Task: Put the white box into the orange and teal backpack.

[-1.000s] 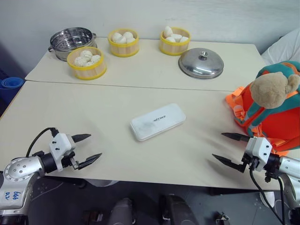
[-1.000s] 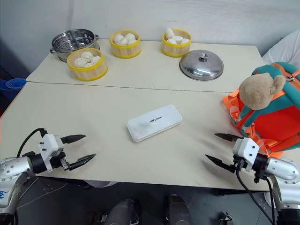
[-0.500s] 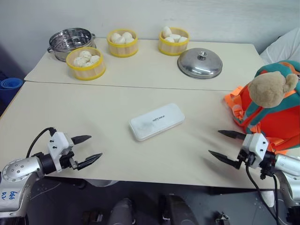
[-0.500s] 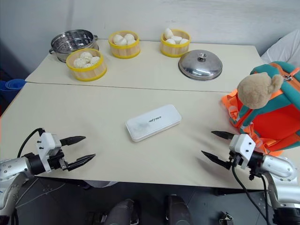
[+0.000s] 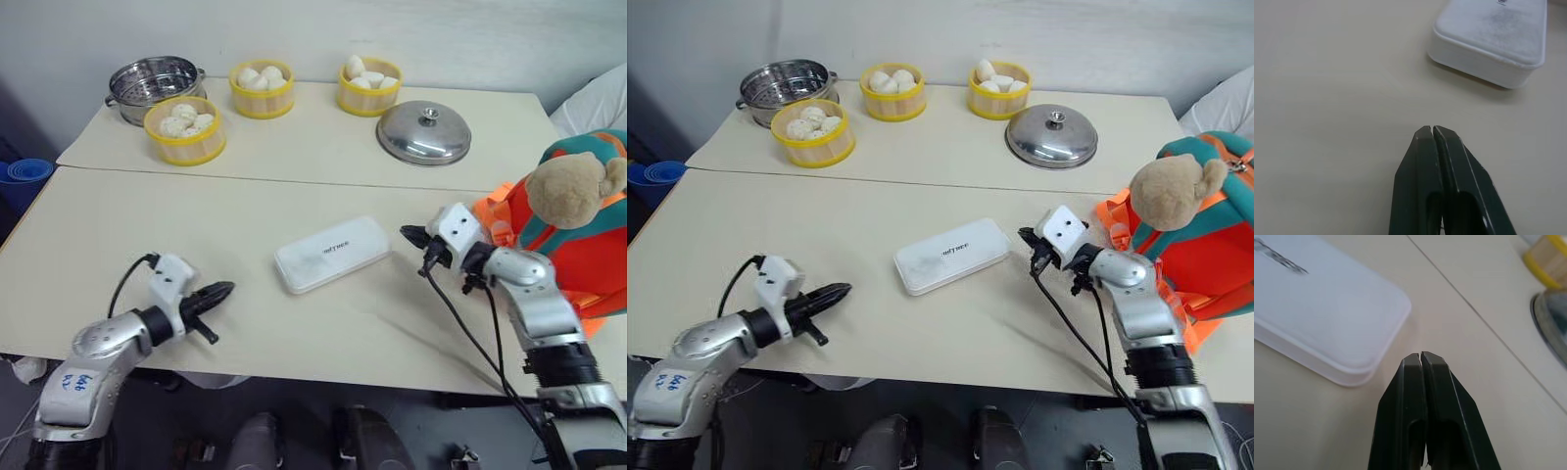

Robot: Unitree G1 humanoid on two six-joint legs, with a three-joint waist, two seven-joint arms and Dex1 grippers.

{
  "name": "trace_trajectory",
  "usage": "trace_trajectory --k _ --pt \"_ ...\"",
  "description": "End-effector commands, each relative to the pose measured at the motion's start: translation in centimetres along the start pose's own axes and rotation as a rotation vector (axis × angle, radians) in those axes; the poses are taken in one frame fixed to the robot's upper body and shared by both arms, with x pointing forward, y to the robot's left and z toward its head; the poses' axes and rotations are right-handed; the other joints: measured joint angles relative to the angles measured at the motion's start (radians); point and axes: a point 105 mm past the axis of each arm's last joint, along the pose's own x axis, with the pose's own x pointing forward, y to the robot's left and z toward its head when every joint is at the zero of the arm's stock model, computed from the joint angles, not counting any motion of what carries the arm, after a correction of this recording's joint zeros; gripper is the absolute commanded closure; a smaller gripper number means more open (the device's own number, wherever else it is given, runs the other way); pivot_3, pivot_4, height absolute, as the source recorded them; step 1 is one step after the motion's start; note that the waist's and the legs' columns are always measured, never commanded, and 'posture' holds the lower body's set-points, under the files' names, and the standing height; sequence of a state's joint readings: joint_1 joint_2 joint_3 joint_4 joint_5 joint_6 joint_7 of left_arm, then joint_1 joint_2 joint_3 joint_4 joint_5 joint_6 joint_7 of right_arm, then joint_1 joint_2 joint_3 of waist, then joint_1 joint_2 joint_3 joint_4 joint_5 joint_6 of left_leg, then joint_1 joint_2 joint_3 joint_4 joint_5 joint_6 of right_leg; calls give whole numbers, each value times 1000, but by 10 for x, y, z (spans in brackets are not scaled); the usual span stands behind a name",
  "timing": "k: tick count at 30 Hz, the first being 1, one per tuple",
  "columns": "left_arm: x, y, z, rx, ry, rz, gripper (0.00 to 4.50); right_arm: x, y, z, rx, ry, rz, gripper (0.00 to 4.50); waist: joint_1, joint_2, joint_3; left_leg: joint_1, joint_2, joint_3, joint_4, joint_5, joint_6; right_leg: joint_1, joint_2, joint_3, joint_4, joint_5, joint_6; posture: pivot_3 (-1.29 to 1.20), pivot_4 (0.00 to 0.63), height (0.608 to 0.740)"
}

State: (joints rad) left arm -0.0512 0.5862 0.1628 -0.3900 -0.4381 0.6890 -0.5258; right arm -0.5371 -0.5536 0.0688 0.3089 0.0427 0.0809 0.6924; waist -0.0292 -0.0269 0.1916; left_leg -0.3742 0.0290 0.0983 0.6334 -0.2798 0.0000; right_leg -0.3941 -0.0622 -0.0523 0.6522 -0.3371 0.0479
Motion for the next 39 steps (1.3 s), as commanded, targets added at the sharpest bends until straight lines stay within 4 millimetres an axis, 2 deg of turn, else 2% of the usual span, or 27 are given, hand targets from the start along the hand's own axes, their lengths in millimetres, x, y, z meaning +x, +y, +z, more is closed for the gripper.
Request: trace_trajectory --k 1,4,7,14,16,19,27,32,35,37,39 --pt "11 0 11 -7 -9 13 4481 17 0 3 -20 -17 3 4500 -5 0 0 0 0 0 0 0 0 0 0 0 0 0 0 0 150 740" --pt "18 -3 15 -29 -22 -14 4481 28 1 -1 -15 -12 20 4500 -7 0 0 1 0 1 0 2 -1 0 1 0 2 0 0 0 150 740" --pt "27 -18 21 -39 -38 -89 4481 35 5 1 -10 -28 58 4500 -6 0 0 1 0 0 0 2 -1 0 1 0 3 0 0 0 150 740" --pt "38 -30 25 -3 -64 -149 4481 31 22 8 -4 -99 180 4500 -4 0 0 1 1 0 1 2 -1 0 1 0 2 0 0 0 150 740" --pt "41 -31 24 10 -66 -155 4481 24 31 9 -12 -115 225 4500 -1 0 0 1 1 0 1 2 -1 0 1 0 2 0 0 0 150 740" --pt "39 -33 23 27 -72 -176 4481 0 48 10 -25 -132 309 4500 3 0 0 1 0 0 0 2 -1 0 1 0 2 0 0 0 150 740" --pt "20 -47 13 30 -60 -292 4481 -67 77 7 51 -61 397 4500 1 0 0 1 1 -1 -1 0 0 1 1 0 1 0 0 0 150 740" --pt "17 -41 2 30 0 -260 4481 -88 74 -6 76 33 310 4500 2 0 0 2 1 -2 -1 0 2 1 1 0 1 0 0 0 150 740" --pt "11 -21 -11 -169 116 -212 3953 -100 63 -22 47 108 260 4500 5 0 0 2 0 -2 -1 0 2 2 1 0 1 0 0 0 150 740" --pt "0 -18 -22 -343 265 -253 3406 -104 59 -26 31 128 253 4500 5 -1 0 2 0 -2 -1 0 3 1 1 0 1 0 0 0 150 740" --pt "-15 -19 -24 -486 405 -337 2767 -104 57 -25 12 132 258 4500 0 -1 0 2 0 -3 -1 1 2 1 1 0 1 0 0 0 150 740"
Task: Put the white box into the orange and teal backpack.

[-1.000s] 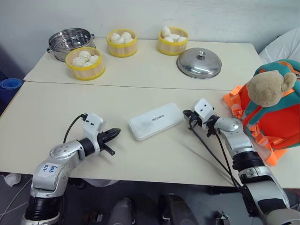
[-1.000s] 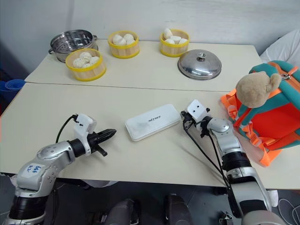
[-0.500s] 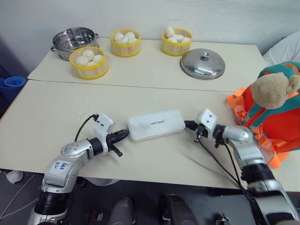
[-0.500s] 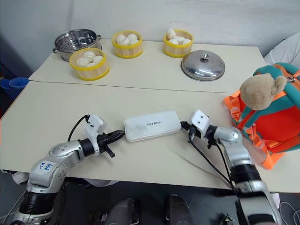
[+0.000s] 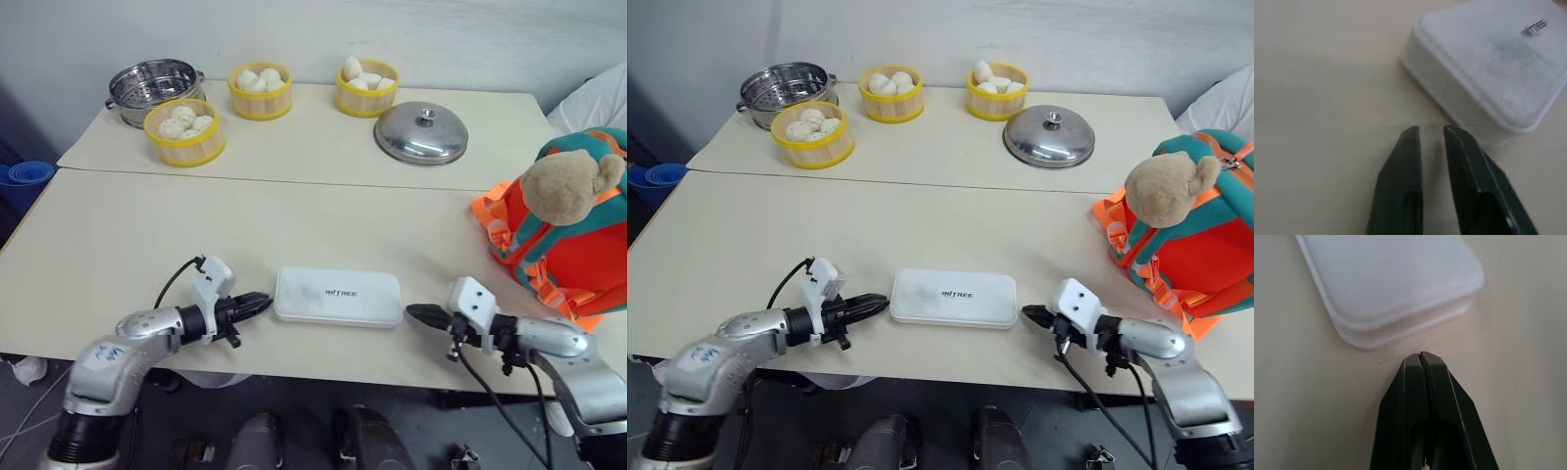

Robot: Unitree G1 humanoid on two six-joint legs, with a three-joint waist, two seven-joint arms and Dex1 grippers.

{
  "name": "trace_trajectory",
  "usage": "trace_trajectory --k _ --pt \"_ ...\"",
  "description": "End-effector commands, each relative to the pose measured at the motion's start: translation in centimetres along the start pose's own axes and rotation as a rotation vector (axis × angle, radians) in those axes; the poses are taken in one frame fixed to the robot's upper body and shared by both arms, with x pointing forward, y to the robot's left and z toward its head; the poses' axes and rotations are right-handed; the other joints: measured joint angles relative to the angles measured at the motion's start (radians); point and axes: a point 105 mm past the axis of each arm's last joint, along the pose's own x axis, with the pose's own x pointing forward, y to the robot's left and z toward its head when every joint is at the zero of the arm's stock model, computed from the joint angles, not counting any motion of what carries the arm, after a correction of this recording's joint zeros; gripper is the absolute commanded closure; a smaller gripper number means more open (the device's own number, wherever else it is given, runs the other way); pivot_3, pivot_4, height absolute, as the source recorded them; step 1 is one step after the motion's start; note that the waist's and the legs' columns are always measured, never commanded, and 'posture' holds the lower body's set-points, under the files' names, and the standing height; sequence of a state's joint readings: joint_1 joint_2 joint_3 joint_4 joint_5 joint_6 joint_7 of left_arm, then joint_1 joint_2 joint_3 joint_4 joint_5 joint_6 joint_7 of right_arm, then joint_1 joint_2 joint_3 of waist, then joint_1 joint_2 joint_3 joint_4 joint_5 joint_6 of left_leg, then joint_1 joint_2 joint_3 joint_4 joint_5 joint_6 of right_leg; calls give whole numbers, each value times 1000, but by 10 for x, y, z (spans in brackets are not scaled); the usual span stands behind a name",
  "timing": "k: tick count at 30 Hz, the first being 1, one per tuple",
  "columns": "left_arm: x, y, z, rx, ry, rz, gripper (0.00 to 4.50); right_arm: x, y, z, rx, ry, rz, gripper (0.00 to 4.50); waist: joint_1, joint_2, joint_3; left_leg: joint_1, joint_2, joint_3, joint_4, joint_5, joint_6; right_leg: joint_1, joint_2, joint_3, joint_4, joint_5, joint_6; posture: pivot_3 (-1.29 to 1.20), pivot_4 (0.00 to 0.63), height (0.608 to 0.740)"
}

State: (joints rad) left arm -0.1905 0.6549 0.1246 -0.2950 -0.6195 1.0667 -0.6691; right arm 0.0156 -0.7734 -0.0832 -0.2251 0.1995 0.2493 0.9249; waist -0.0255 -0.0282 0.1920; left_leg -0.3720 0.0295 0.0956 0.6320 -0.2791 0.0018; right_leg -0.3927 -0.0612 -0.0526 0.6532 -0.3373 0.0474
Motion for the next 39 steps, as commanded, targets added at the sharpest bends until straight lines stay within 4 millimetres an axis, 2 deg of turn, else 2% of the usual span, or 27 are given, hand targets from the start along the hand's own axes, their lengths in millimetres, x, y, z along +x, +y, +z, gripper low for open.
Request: trace_trajectory --k 1,3,6,10,17,21,27,30,35,36,38,39 --pt "-22 -1 -9 -298 174 -111 2448 -5 -8 9 -66 -17 -17 4500 -6 0 0 1 0 0 0 1 -1 0 0 0 0 0 0 0 150 740" --pt "-25 6 5 -437 164 -140 1901 -3 -9 10 -98 -15 0 4500 -5 1 0 2 0 0 0 1 -3 0 1 1 1 0 0 0 150 740" --pt "-17 14 17 -571 188 -175 1049 4 -10 13 -129 -21 33 4500 0 0 0 1 0 0 1 2 -3 0 1 0 1 0 0 0 150 740" --pt "2 14 23 -651 217 -227 1049 19 -5 17 -157 -30 86 4500 1 0 0 1 -1 0 1 3 -5 0 0 0 1 0 0 0 150 740" --pt "29 11 21 -724 242 -245 1049 37 3 23 -173 -44 137 4500 18 0 0 1 -1 0 4 3 -6 1 0 0 2 0 0 0 150 740" --pt "42 2 26 -759 229 -307 1049 43 5 26 -184 -57 144 4500 27 0 0 1 -1 0 6 3 -6 2 0 0 3 0 0 0 150 740" --pt "65 -22 46 -777 209 -443 1049 46 7 23 -219 -57 165 4500 26 0 0 0 -1 -1 10 1 -5 2 -1 0 4 0 1 0 150 740" --pt "66 -30 51 -777 214 -498 1625 42 9 17 -219 -57 165 4500 24 0 0 -1 0 0 13 0 -6 2 0 0 5 0 1 0 150 740" --pt "58 -39 58 -743 190 -566 3096 30 8 14 -133 -104 104 4500 23 0 0 -1 0 0 13 0 -6 1 0 0 5 0 1 0 150 740" --pt "54 -42 61 -718 166 -586 3293 24 7 12 -78 -121 74 4333 23 -1 0 -2 0 0 14 0 -6 1 0 0 5 0 1 0 150 740" --pt "46 -47 66 -656 123 -605 3308 13 7 14 -16 -167 29 3910 24 0 0 -2 0 -1 13 0 -6 1 0 0 5 0 1 0 150 740" --pt "43 -48 66 -571 83 -587 3308 7 9 12 23 -179 14 3653 23 0 0 -2 0 -1 13 -1 -7 1 0 0 5 0 1 0 150 740"
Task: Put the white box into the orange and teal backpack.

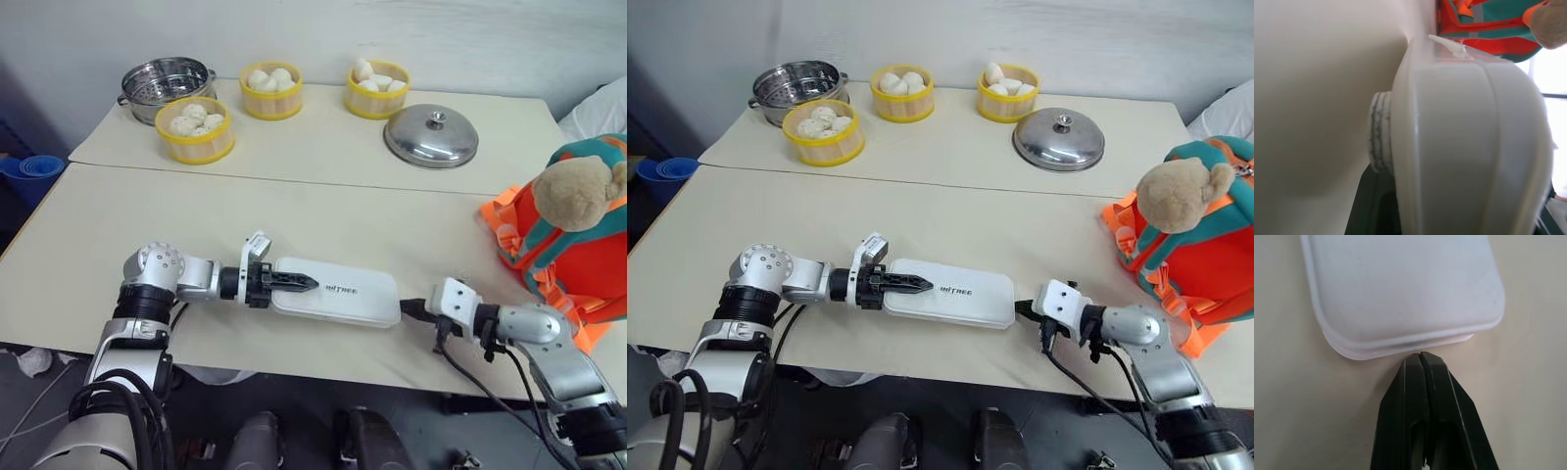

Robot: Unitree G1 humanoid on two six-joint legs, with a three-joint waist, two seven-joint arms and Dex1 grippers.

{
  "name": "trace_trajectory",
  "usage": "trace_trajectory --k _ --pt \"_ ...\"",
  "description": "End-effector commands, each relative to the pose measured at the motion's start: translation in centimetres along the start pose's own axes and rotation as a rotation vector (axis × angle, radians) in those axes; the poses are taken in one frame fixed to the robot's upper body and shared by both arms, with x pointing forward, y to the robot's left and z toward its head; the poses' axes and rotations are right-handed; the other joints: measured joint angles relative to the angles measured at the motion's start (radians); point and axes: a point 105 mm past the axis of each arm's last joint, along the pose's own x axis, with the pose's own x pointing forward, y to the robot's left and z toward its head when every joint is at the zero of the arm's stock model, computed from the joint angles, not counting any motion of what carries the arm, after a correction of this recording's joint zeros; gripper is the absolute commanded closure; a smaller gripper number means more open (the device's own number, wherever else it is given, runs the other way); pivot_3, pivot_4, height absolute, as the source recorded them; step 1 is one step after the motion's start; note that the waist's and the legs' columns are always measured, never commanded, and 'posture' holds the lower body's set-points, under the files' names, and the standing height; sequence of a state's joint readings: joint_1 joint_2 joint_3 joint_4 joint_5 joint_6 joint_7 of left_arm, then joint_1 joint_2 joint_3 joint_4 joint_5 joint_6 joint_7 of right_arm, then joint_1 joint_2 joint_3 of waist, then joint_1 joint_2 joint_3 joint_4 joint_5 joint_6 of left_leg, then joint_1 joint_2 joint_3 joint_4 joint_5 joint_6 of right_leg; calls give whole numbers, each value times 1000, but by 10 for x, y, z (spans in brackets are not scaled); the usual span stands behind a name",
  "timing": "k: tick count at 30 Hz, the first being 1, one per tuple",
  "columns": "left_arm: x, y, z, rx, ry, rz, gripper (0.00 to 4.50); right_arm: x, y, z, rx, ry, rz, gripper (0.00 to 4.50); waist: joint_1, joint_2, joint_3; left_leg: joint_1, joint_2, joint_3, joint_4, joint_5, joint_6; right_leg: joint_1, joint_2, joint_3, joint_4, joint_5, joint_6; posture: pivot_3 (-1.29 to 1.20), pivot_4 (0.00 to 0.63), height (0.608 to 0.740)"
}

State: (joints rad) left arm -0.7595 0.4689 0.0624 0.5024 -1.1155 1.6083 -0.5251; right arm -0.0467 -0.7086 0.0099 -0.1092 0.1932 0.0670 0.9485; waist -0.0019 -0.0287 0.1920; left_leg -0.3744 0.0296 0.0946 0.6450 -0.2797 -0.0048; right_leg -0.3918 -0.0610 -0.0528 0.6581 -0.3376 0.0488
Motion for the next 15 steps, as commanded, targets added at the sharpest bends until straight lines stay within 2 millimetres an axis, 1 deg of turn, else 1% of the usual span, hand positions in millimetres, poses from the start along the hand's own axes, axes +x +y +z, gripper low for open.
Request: trace_trajectory --k 1,2,3,5,7,9,10,11,13,14,15 --pt "-9 -28 -1 273 -61 -59 3308 -24 0 9 93 -89 -103 3318 0 0 0 0 0 0 0 0 0 0 0 0 0 0 0 0 150 740" --pt "-11 -30 -5 396 -76 -43 3308 -33 1 7 136 -100 -146 2996 0 0 0 -1 0 0 0 0 0 -1 0 0 -1 0 0 0 150 740" --pt "-14 -37 -10 532 -91 -81 3308 -43 2 6 166 -112 -194 2662 -2 0 0 -1 0 0 -1 0 0 -1 0 0 -2 0 0 0 150 740" --pt "-20 -42 -19 763 -97 -122 3308 -64 0 4 210 -131 -324 2040 -3 1 0 0 1 0 -2 -1 -2 0 1 0 -2 -1 -1 0 150 740" --pt "-25 -42 -25 889 -82 -145 3308 -79 -4 3 224 -138 -431 1275 -2 1 0 0 1 1 -3 -3 -6 0 1 0 -3 -1 -2 0 150 740" --pt "-29 -38 -28 1033 -78 -132 3308 -102 -16 5 226 -163 -598 656 -1 1 0 1 1 1 -3 -3 -6 1 0 1 -3 -1 -3 0 150 740" --pt "-31 -39 -29 1072 -91 -143 3308 -114 -23 8 222 -180 -693 340 -1 1 0 1 1 1 -3 -3 -5 1 0 1 -3 0 -3 0 150 740" --pt "-32 -41 -29 1089 -110 -155 3308 -122 -27 12 216 -201 -748 21 -1 2 0 1 1 1 -3 -4 -4 1 0 1 -3 0 -3 0 150 740" --pt "-34 -41 -28 1086 -125 -166 3308 -130 -32 21 213 -235 -796 21 -1 2 0 1 1 1 -5 -5 -2 0 0 1 -3 -1 -4 0 150 740" --pt "-34 -39 -28 1088 -124 -161 3308 -130 -36 25 219 -251 -807 21 -2 2 0 0 1 1 -5 -4 -1 -1 0 1 -3 -1 -4 0 150 740" --pt "-35 -37 -28 1091 -120 -154 3308 -129 -40 28 220 -250 -817 21 -4 2 0 0 1 1 -7 -2 4 -1 0 2 -4 -1 -4 0 150 740"
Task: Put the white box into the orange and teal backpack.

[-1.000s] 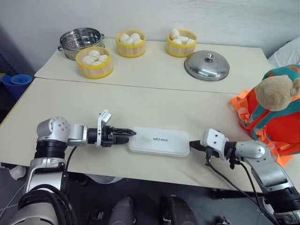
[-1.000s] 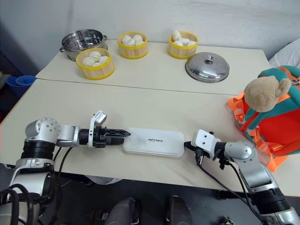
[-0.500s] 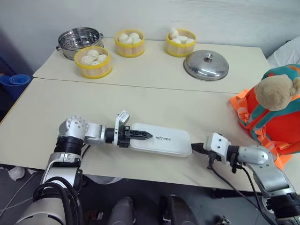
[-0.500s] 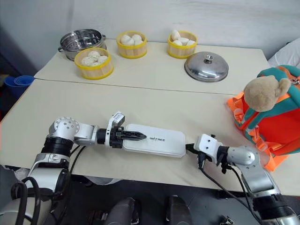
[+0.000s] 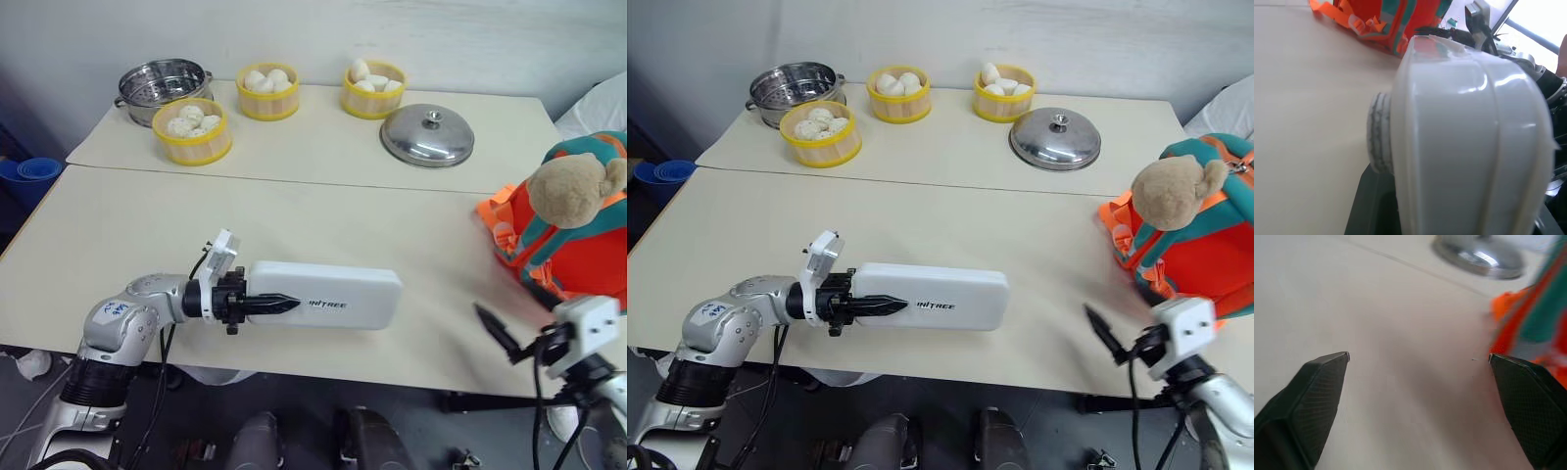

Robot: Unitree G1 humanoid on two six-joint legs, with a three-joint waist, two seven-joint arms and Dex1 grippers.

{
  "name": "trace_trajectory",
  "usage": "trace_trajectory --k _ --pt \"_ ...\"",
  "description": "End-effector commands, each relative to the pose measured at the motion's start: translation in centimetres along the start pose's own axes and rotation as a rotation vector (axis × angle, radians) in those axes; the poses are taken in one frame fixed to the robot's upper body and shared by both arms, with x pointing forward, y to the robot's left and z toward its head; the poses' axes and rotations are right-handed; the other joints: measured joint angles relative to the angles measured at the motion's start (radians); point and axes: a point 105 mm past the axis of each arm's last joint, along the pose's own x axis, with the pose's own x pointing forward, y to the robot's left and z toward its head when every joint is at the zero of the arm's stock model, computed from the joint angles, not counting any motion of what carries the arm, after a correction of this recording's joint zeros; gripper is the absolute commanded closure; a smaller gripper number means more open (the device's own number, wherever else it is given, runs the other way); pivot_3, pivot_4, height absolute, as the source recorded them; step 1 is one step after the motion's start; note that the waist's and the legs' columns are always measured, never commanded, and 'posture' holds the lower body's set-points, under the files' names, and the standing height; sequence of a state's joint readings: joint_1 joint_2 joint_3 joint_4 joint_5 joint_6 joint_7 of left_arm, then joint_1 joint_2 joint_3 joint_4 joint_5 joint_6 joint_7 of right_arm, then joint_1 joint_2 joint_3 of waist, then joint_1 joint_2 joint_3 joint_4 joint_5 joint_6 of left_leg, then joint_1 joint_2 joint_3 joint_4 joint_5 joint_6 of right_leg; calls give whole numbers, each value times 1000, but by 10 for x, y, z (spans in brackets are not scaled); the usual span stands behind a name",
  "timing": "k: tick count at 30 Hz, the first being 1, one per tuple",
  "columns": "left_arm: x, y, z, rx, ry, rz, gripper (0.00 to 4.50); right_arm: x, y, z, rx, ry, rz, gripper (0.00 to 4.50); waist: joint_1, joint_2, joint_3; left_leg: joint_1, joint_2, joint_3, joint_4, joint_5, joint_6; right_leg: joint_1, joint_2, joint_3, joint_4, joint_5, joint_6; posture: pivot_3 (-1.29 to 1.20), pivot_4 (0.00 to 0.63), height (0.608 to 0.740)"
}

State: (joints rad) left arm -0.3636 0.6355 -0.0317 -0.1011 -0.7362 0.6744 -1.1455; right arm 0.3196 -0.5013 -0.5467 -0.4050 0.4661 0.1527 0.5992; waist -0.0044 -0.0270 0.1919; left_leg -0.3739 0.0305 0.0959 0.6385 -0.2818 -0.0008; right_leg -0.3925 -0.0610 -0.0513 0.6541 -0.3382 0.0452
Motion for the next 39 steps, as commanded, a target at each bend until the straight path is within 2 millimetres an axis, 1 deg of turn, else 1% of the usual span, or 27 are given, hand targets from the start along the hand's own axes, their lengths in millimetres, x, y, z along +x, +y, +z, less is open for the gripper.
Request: trace_trajectory --k 1,4,8,11,13,14,15,18,20,23,27,29,30,31,32,34,36,39 --pt "-5 -3 6 69 -10 -13 3308 11 -7 25 -9 -69 -44 21 -5 0 0 0 0 0 -1 0 1 0 0 0 0 0 0 0 150 740" --pt "-7 -1 3 78 4 -10 3308 33 -14 29 11 -85 -76 21 -9 0 0 0 0 0 -4 1 3 -1 0 0 0 0 0 0 150 740" --pt "-8 1 2 84 -3 -4 3308 65 -23 22 23 -49 -93 21 -21 0 0 0 -1 0 -4 2 4 -1 0 0 0 0 0 0 150 740" --pt "-15 1 4 100 -10 28 3308 86 -37 16 34 -3 -179 634 -24 0 0 0 -1 0 -5 2 4 -1 0 0 0 0 0 0 150 740" --pt "-20 1 6 107 -16 54 3308 91 -39 18 44 -10 -201 1254 -24 1 0 0 -1 0 -6 4 2 -2 0 0 0 0 0 0 150 740" --pt "-23 1 6 105 -19 66 3308 92 -36 19 39 -5 -197 1655 -23 1 0 -1 -1 0 -6 4 1 -3 0 0 0 0 0 0 150 740" --pt "-26 1 6 104 -21 78 3308 92 -31 23 33 -21 -184 1935 -23 1 0 0 -1 0 -8 5 0 -3 0 0 0 0 0 0 150 740" --pt "-32 2 7 98 -41 116 3308 93 -22 29 68 -57 -181 1935 -23 1 0 -1 -1 0 -9 5 0 -4 0 -1 0 -1 1 0 150 740" --pt "-32 3 6 91 -54 127 3308 97 -18 27 65 -63 -179 1935 -23 1 0 -1 -1 0 -8 4 1 -3 0 -1 -1 0 1 0 150 740" --pt "-29 2 5 85 -61 119 3308 106 -19 26 100 -106 -213 1935 -25 1 0 -1 -2 0 -7 4 3 -2 0 0 -1 1 3 0 150 740" --pt "-26 3 6 81 -73 115 3308 119 -19 27 98 -161 -225 1935 -27 1 0 0 -2 0 -7 5 2 -3 0 0 0 1 3 0 150 740" --pt "-26 4 9 83 -78 119 3308 126 -15 28 84 -182 -200 2316 -28 1 0 0 -2 0 -8 5 1 -3 0 0 0 1 2 0 150 740" --pt "-29 5 11 84 -87 127 3308 131 -3 30 78 -201 -132 2537 -28 1 0 0 -1 0 -8 5 1 -3 0 0 0 1 2 0 150 740" --pt "-32 7 12 81 -93 142 3308 135 12 34 84 -227 -42 2869 -28 1 0 0 -1 0 -8 5 1 -3 0 0 0 1 2 0 150 740" --pt "-34 8 12 79 -96 152 3308 136 23 37 90 -246 20 3167 -29 1 0 0 -1 0 -8 5 1 -3 0 0 0 1 2 0 150 740" --pt "-43 11 16 69 -117 185 3308 135 63 54 132 -319 259 3822 -35 1 0 0 -1 0 -8 5 2 -3 1 0 0 1 2 0 150 740" --pt "-58 16 20 47 -149 235 3308 126 100 68 208 -363 476 4412 -43 1 0 0 -1 0 -8 5 2 -3 1 0 1 1 2 0 150 740" --pt "-77 21 23 31 -179 306 3308 110 134 82 287 -370 693 4462 -50 1 0 0 0 0 -8 4 2 -3 1 -1 2 1 2 0 150 740"
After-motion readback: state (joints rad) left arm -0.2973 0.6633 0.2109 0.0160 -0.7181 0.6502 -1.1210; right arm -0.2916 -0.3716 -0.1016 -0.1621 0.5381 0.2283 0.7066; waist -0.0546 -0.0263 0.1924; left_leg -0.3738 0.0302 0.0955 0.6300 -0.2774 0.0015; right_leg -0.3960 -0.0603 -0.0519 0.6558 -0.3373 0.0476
